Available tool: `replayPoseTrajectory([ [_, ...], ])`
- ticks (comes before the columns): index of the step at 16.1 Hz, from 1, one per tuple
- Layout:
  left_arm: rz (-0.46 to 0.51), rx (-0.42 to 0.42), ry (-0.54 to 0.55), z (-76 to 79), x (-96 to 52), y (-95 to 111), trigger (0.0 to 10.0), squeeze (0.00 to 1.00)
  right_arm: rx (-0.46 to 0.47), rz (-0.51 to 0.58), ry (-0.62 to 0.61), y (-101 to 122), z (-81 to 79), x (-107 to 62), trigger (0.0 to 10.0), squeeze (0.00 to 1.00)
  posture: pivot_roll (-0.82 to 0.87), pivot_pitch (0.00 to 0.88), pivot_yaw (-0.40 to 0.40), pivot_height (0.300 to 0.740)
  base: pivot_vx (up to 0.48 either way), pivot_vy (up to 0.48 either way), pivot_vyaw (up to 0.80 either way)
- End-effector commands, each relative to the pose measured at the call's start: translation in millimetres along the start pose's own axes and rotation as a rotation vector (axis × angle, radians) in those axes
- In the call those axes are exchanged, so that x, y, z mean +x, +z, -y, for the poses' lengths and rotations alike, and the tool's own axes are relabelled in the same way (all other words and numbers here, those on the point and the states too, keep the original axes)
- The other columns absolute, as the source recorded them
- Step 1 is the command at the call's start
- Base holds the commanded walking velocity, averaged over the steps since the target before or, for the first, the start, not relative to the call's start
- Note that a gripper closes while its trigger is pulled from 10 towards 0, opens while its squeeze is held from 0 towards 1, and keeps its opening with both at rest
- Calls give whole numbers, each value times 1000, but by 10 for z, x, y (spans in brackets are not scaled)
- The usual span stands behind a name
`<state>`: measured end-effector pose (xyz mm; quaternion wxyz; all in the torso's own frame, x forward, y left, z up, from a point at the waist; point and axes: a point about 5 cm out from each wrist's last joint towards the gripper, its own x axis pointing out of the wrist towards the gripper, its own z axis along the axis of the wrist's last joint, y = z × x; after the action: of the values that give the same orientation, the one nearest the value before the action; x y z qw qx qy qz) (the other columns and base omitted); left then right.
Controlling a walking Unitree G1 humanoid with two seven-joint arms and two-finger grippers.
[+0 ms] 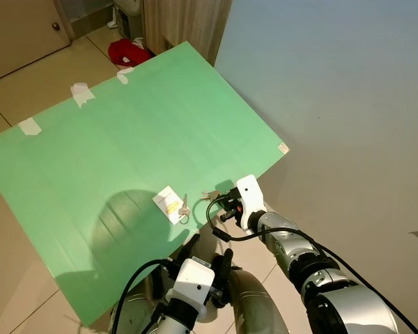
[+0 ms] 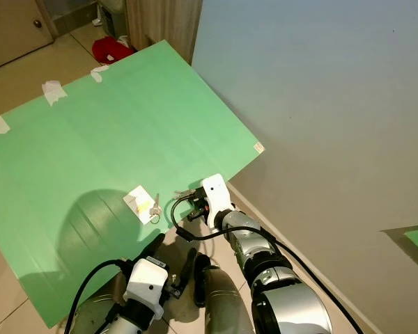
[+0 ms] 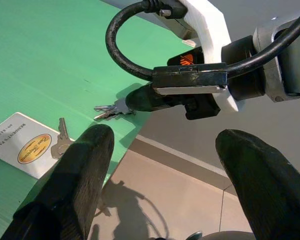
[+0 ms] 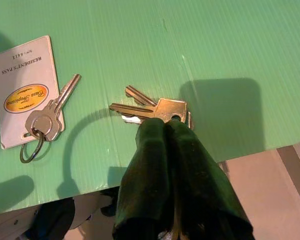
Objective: Hang keys on a hook
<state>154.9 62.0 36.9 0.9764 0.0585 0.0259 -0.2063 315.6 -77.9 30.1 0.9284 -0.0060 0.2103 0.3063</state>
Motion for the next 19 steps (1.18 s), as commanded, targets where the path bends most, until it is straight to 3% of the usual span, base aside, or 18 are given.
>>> replayPoseTrajectory([
  [1, -33, -12, -33, 121, -54, -69, 10000, 0, 30, -35, -17, -156, 57, -79, 0, 0, -91, 374, -197, 740, 0, 0, 0],
  [11, -26, -15, -19, 129, -24, -40, 10000, 0, 31, -21, -30, -106, 128, -99, 0, 0, -117, 398, -226, 740, 0, 0, 0],
  [12, -24, -15, -17, 134, -20, -38, 10000, 0, 27, 22, -32, 15, 147, -80, 0, 0, -115, 400, -231, 740, 0, 0, 0],
  [14, -25, -15, -7, 131, -20, -41, 10000, 0, 39, 205, -10, 574, 184, -25, 0, 0, -124, 395, -234, 740, 0, 0, 0],
  [16, -25, -15, -7, 130, -12, -47, 10000, 0, 41, 284, 5, 865, 218, -34, 0, 0, -129, 390, -236, 740, 0, 0, 0],
  [17, -25, -13, -6, 126, -2, -48, 10000, 0, 33, 285, 2, 893, 222, -33, 0, 0, -134, 387, -237, 740, 0, 0, 0],
  [18, -23, -12, -4, 121, 12, -44, 10000, 0, 21, 268, -19, 868, 234, -34, 0, 498, -136, 387, -237, 740, 0, 0, 0],
  [19, -22, -11, -4, 122, 24, -40, 10000, 0, 19, 233, -26, 773, 235, -30, 10000, 1000, -135, 389, -237, 740, 0, 0, 0],
])
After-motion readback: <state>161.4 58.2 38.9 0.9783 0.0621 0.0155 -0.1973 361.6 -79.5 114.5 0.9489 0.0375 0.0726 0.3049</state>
